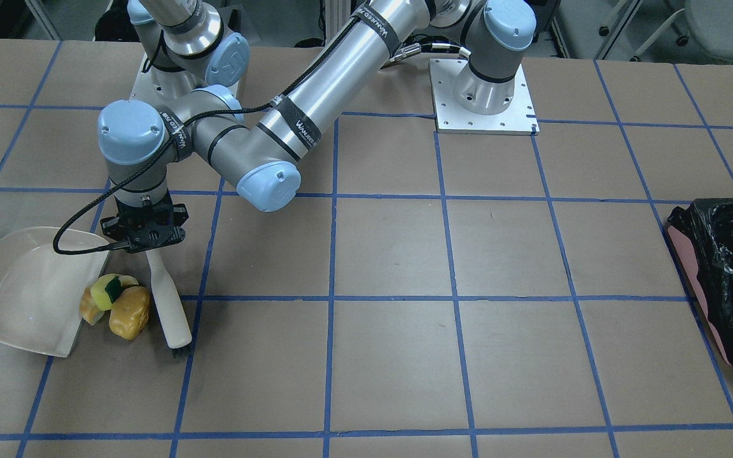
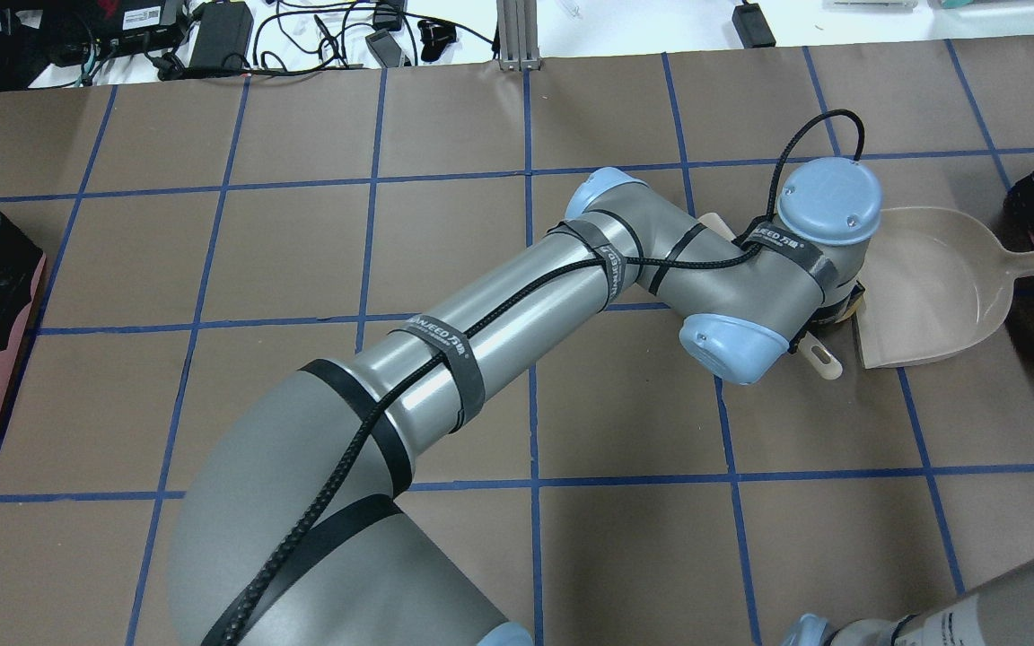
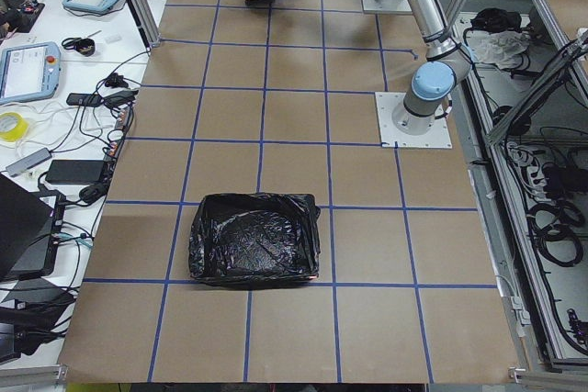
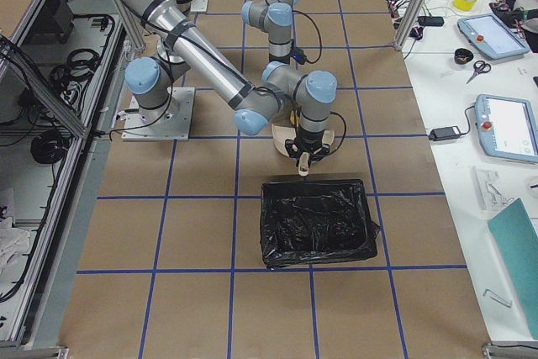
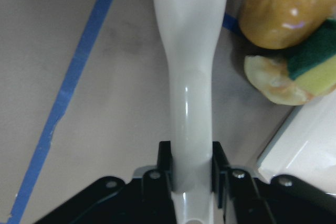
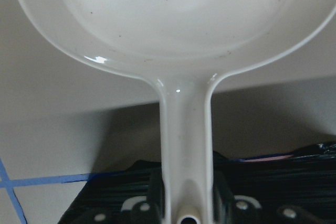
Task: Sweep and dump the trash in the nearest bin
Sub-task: 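Sweep the potato, sponge and bread into the dustpan with the left-held brush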
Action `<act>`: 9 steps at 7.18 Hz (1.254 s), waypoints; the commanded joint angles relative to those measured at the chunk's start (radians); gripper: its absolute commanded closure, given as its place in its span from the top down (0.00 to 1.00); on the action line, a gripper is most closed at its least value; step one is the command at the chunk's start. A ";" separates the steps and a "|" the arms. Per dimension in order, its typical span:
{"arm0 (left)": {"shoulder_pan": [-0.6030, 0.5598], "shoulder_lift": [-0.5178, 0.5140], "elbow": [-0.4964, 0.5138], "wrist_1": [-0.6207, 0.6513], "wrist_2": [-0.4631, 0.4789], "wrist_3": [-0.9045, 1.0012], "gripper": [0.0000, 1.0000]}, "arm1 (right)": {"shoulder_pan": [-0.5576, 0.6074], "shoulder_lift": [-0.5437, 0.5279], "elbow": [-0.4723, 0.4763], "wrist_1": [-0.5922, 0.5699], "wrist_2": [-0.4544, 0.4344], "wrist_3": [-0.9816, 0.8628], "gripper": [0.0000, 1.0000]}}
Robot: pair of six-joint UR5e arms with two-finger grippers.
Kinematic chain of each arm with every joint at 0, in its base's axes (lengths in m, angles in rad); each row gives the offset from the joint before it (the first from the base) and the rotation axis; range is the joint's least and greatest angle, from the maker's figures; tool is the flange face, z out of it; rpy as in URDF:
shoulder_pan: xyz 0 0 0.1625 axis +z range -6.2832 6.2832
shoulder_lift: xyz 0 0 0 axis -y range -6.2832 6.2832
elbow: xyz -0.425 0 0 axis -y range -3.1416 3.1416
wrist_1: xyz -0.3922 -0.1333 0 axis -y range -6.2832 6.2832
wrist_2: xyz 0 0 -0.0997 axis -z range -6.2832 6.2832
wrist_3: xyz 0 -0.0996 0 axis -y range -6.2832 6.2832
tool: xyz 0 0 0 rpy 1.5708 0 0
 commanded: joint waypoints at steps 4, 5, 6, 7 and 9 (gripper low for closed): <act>-0.031 -0.095 0.120 0.015 0.001 0.226 0.00 | 0.007 0.000 0.003 0.005 0.004 0.009 0.00; -0.039 -0.110 0.131 0.032 0.001 0.233 0.00 | 0.007 -0.002 0.004 0.006 0.003 0.021 0.00; -0.057 -0.118 0.146 0.038 0.000 0.236 0.00 | 0.009 -0.002 0.004 0.008 0.003 0.024 0.00; -0.076 -0.121 0.164 0.038 0.000 0.230 0.00 | 0.009 -0.002 0.006 0.014 0.001 0.030 0.00; -0.090 -0.115 0.190 0.037 0.000 0.217 0.00 | 0.023 -0.004 0.006 0.017 0.003 0.062 0.00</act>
